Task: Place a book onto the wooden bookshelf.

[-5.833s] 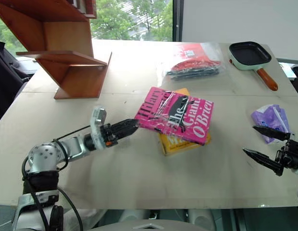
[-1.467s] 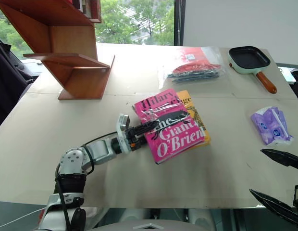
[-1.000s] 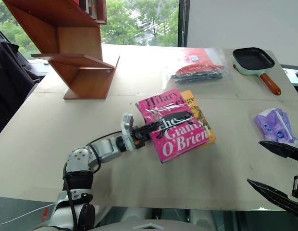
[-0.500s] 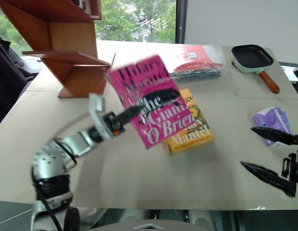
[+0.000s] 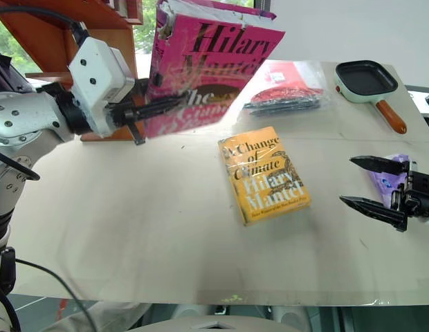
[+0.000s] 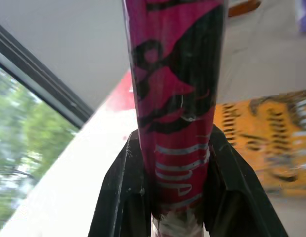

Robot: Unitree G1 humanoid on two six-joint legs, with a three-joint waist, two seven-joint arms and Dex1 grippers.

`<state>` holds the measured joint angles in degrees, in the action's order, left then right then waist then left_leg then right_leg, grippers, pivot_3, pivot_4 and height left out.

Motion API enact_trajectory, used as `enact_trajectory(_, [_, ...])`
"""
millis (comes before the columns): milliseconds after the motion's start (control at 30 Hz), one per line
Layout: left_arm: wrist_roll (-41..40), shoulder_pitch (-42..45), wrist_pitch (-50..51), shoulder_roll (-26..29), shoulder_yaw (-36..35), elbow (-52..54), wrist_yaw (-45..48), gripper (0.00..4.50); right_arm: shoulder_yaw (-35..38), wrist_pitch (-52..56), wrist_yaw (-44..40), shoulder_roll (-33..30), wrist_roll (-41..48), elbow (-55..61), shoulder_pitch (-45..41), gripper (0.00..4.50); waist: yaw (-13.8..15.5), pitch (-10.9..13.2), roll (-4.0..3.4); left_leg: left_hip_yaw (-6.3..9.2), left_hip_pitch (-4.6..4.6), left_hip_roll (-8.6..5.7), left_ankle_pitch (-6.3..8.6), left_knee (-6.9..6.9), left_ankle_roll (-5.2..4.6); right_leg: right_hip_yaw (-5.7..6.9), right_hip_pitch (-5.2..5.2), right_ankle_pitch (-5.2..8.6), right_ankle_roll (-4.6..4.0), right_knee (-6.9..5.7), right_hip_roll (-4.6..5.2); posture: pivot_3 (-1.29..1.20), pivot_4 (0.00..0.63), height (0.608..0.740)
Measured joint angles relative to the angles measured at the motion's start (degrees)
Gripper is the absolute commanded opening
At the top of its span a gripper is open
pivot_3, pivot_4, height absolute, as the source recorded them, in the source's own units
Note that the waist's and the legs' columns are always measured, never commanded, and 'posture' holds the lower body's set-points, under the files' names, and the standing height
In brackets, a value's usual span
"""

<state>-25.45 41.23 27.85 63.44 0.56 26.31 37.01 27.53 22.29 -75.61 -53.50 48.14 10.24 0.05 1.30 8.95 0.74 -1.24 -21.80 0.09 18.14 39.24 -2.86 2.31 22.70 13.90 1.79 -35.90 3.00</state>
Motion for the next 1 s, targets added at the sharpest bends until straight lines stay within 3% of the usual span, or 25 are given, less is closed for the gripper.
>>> enact_trajectory(233, [22.4, -3.7, -18.0, 8.8, -3.1, -2.2, 0.2, 0.64, -5.4, -2.5, -5.9, 0.8, -2.7, -11.4, -10.8, 4.50, -0.6, 0.2, -0.15, -0.11, 0.03, 0.02, 0.00, 0.01, 0.00, -0.08, 0.01, -0.02, 0.03, 0.00, -0.01, 0.00, 0.150, 0.740])
enact_trajectory(367, [31.1, -11.3, -20.9, 12.7, -10.7, -3.0, 1.7, 0.64, -7.7, -2.7, -9.3, 3.5, -2.7, -20.0, -21.1, 4.50, -0.6, 0.3, -0.13, -0.11, 0.01, 0.08, 0.00, 0.01, 0.00, -0.04, 0.03, -0.02, 0.03, -0.02, -0.05, 0.00, 0.150, 0.740])
enact_trajectory(567, [37.3, -17.9, -22.3, 14.4, -22.4, -5.1, 6.1, 0.64, -9.3, 0.2, -9.8, 10.1, -0.7, -25.8, -31.5, 4.50, -0.3, 0.4, -0.12, -0.08, -0.08, 0.08, 0.01, 0.04, -0.01, 0.06, 0.05, -0.02, 0.04, -0.02, 0.01, 0.00, 0.150, 0.740])
enact_trajectory(767, [38.8, -16.7, -24.8, 15.0, -20.9, -9.9, 6.6, 0.64, -9.5, 2.8, -7.4, 14.3, 0.3, -26.5, -35.5, 4.50, -0.4, 0.4, -0.12, -0.05, -0.12, 0.08, 0.01, 0.06, -0.02, 0.09, 0.08, -0.03, 0.04, -0.15, 0.10, 0.00, 0.150, 0.740])
enact_trajectory(1000, [41.1, -16.0, -26.6, 16.2, -17.7, -17.9, 6.5, 0.64, -9.8, 3.0, -4.9, 14.9, -1.5, -25.3, -34.4, 4.50, -0.5, 0.4, -0.12, -0.23, -0.24, 0.07, 0.01, 0.06, -0.03, 0.00, 0.41, -0.03, 0.04, -0.64, 0.06, 0.00, 0.150, 0.740])
